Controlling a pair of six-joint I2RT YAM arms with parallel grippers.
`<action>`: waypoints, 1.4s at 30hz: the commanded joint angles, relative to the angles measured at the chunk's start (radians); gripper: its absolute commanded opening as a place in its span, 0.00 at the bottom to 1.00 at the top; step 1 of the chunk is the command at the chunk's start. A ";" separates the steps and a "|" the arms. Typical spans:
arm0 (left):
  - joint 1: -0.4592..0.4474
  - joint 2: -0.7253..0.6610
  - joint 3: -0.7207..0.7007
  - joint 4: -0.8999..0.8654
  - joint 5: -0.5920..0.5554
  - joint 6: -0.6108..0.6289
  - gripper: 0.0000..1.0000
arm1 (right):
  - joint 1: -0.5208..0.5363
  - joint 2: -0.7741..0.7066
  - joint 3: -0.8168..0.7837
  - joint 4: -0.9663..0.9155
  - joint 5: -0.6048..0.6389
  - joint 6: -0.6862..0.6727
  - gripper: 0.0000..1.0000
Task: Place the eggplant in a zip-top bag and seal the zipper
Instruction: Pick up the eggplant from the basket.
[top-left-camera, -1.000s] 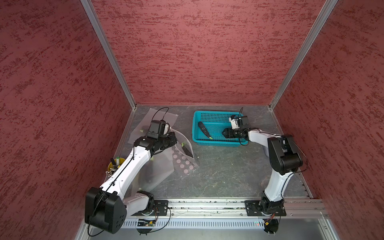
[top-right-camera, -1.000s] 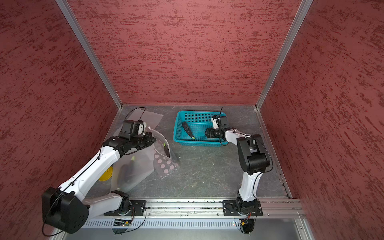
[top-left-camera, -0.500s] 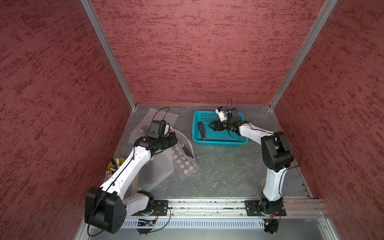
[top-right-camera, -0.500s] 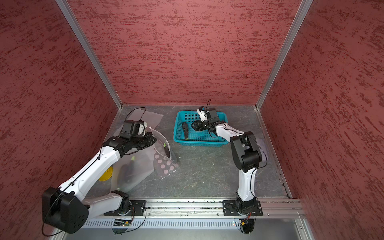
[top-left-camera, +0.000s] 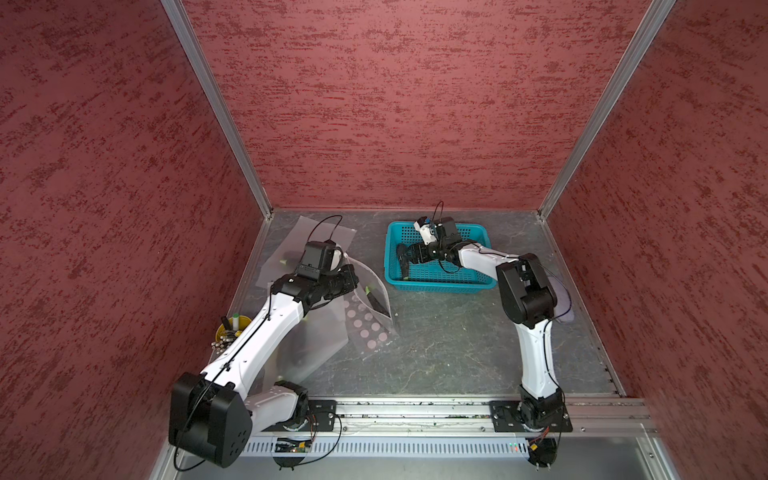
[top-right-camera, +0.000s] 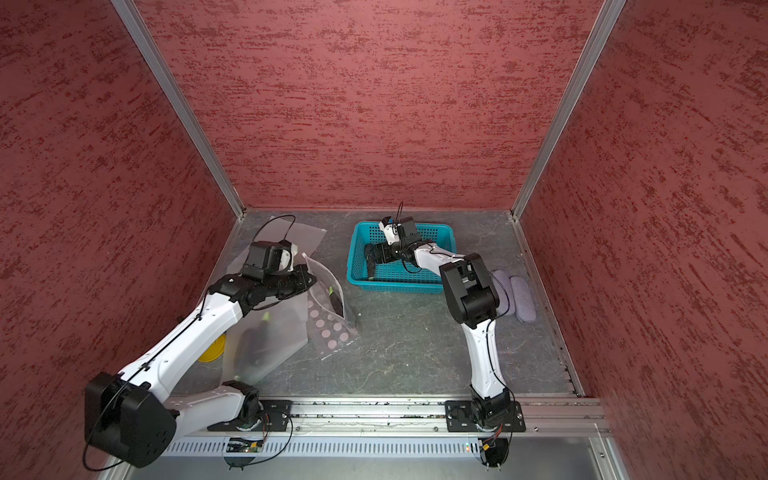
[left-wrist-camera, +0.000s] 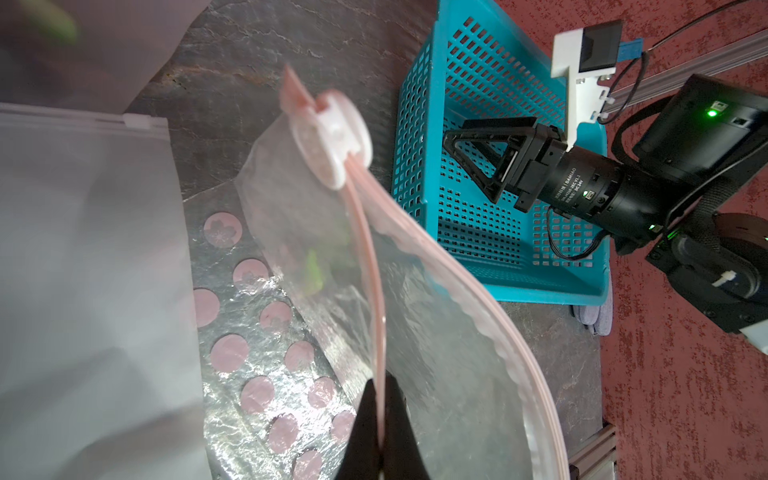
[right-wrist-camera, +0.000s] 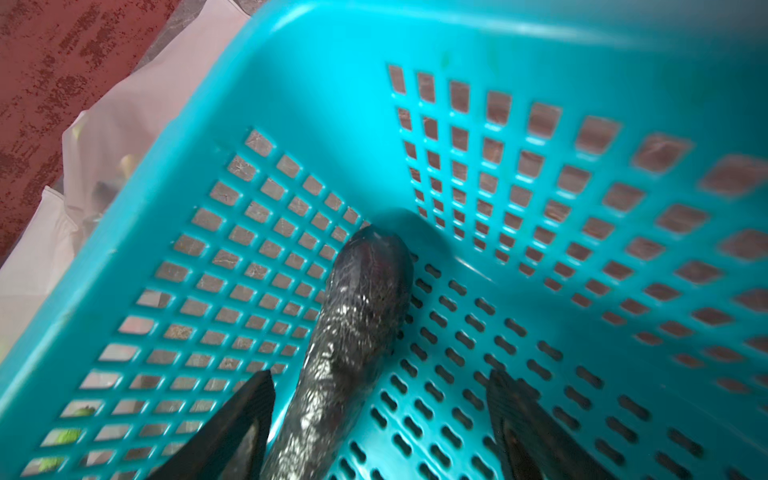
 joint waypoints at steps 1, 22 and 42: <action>-0.007 0.000 -0.010 0.027 0.009 0.004 0.00 | 0.024 0.036 0.046 -0.011 -0.034 0.032 0.80; -0.027 0.004 -0.011 0.030 0.002 0.018 0.00 | 0.044 0.086 0.106 -0.048 -0.051 0.116 0.38; -0.104 0.101 0.104 0.009 0.021 0.029 0.00 | 0.026 -0.387 -0.180 0.361 -0.123 0.159 0.38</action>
